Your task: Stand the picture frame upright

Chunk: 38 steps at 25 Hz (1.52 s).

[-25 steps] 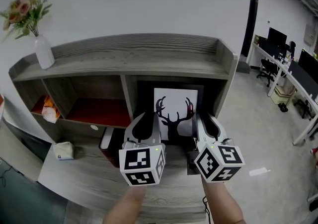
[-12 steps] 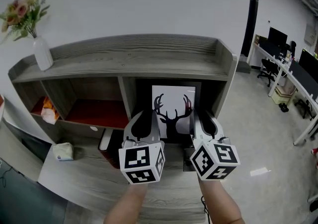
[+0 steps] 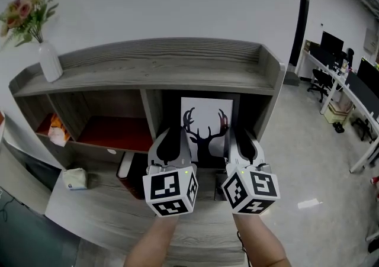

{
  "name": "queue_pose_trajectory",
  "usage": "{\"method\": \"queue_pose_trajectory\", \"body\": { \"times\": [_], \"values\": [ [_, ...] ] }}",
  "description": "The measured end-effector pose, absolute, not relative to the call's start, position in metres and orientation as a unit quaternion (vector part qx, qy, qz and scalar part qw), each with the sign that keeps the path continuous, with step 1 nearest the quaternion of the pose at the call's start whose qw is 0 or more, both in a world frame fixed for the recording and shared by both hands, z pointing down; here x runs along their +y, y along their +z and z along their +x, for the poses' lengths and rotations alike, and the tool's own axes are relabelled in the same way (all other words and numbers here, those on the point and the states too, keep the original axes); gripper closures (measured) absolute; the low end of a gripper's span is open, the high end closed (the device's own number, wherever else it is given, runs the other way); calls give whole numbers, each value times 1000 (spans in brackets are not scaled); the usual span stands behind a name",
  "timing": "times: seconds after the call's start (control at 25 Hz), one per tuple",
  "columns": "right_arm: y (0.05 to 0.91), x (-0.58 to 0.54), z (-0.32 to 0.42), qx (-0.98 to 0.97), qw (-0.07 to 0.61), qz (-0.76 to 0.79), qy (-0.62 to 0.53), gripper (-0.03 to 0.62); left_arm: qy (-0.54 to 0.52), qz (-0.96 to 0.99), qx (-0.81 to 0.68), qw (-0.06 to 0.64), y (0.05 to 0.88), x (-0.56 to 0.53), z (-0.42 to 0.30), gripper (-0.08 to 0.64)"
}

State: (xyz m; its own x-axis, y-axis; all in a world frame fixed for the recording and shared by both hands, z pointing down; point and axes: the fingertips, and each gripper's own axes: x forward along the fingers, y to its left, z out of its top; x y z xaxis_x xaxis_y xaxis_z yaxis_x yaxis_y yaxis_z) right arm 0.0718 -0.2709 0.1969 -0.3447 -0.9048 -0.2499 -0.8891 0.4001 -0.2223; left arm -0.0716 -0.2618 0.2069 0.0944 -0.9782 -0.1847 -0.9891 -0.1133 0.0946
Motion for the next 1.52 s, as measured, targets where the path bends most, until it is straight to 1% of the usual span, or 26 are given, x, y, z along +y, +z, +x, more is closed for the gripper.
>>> {"method": "queue_pose_trajectory", "body": {
  "times": [0.64,1.0,1.52],
  "values": [
    [204,-272,65,805,212,-555,-10,523,148,-716,680,51,216,-262,-80,501],
    [209,-279,64,798,218,-562,-3,525,171,-706,684,66,217,-266,-81,500],
    [214,-290,69,781,213,-587,8,531,165,-710,681,66,222,-282,-75,500]
  ]
}}
